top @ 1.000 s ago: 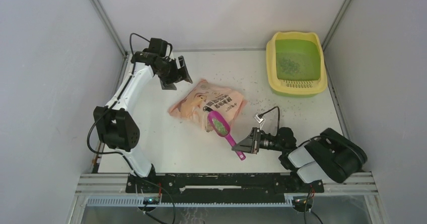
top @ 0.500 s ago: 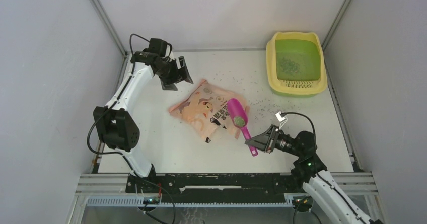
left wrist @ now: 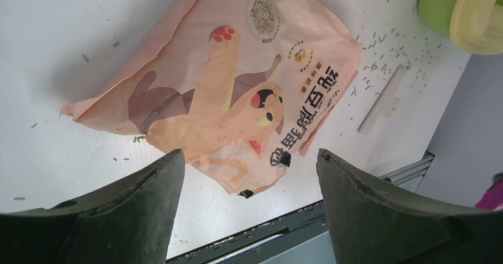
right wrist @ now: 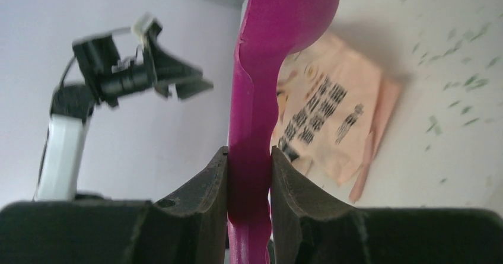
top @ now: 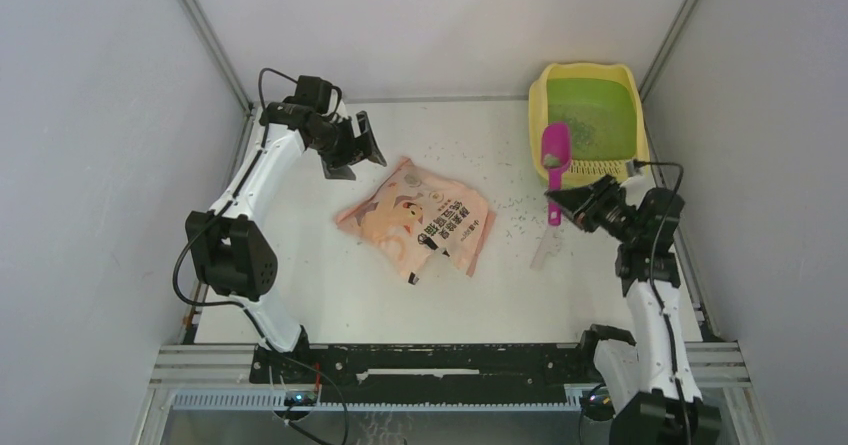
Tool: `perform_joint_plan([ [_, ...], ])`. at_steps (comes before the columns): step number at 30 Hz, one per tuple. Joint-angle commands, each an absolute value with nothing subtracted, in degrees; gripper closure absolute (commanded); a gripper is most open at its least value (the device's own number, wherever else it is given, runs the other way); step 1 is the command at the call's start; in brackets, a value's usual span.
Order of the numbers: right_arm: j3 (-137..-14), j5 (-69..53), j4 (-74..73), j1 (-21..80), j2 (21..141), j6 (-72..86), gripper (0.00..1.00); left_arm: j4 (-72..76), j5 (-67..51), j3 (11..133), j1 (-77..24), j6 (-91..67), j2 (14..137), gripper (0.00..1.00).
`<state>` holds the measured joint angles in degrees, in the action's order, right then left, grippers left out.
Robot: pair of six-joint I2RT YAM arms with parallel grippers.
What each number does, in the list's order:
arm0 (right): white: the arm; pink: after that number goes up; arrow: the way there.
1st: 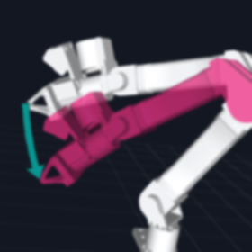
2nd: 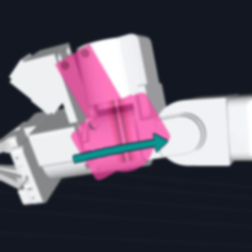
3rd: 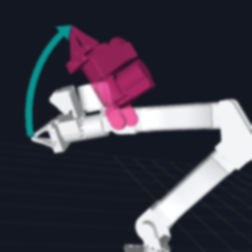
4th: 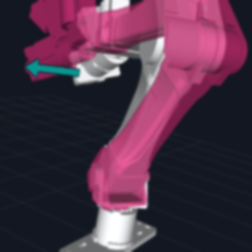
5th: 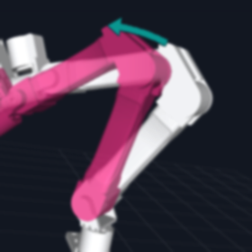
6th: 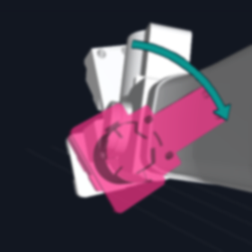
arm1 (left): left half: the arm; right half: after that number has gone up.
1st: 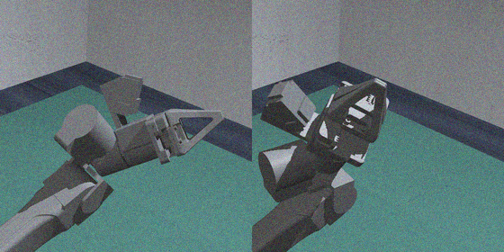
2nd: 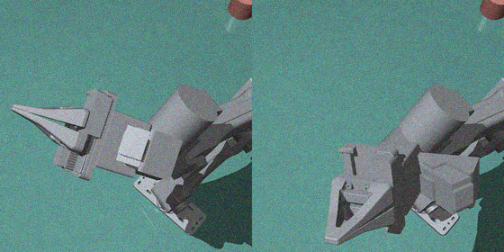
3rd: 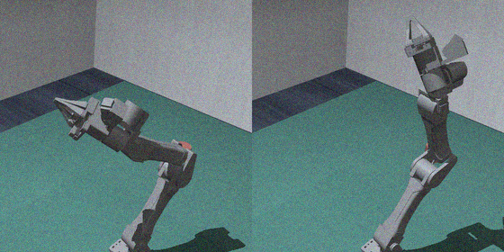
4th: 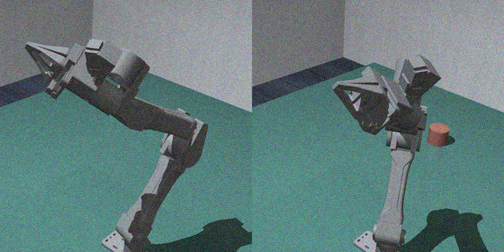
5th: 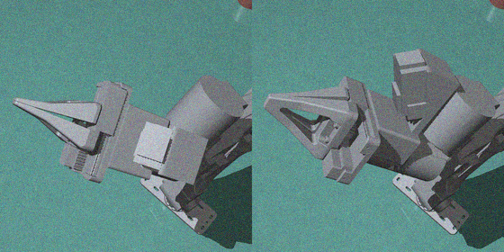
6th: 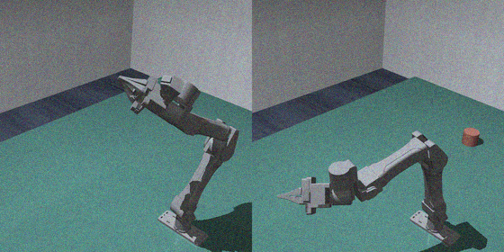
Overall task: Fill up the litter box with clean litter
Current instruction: Pour the cat litter into the litter box.
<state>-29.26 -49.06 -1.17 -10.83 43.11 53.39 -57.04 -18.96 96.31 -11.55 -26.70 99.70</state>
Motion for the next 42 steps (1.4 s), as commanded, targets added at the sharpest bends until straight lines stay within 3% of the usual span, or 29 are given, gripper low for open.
perform_joint_plan([
  [1, -37.24, -49.11, -3.13, -17.82, 50.2, 49.79, 1.0, -55.1, -21.64, 97.0, -11.26, -25.72, 99.47, 0.14],
  [11, -63.78, -39.88, -16.76, -19.95, 76.46, 38.39, 1.0, -53.34, -23.94, 97.29, -11.34, -26.17, 100.75, 0.14],
  [18, -93.49, -25.23, -41.55, -13.96, 97.29, 26.25, 1.0, -52.67, -24.66, 96.88, -11.34, -25.77, 101.54, 0.14],
  [24, -118.82, -4.98, -60.16, -7.54, 112.47, 18.68, 1.0, -52.28, -24.68, 95.96, -11.34, -25.08, 102.19, 0.14],
  [32, -123.35, 22.36, -62.57, -1.14, 115.36, 12.84, 1.0, -51.73, -24.31, 95.36, -11.26, -25.05, 103.05, 0.14],
  [42, -120.1, 30.52, -60.58, 3.35, 112.37, 7.35, 1.0, -52.03, -23.19, 95.43, -11.36, -25.34, 103.12, 0.14],
])
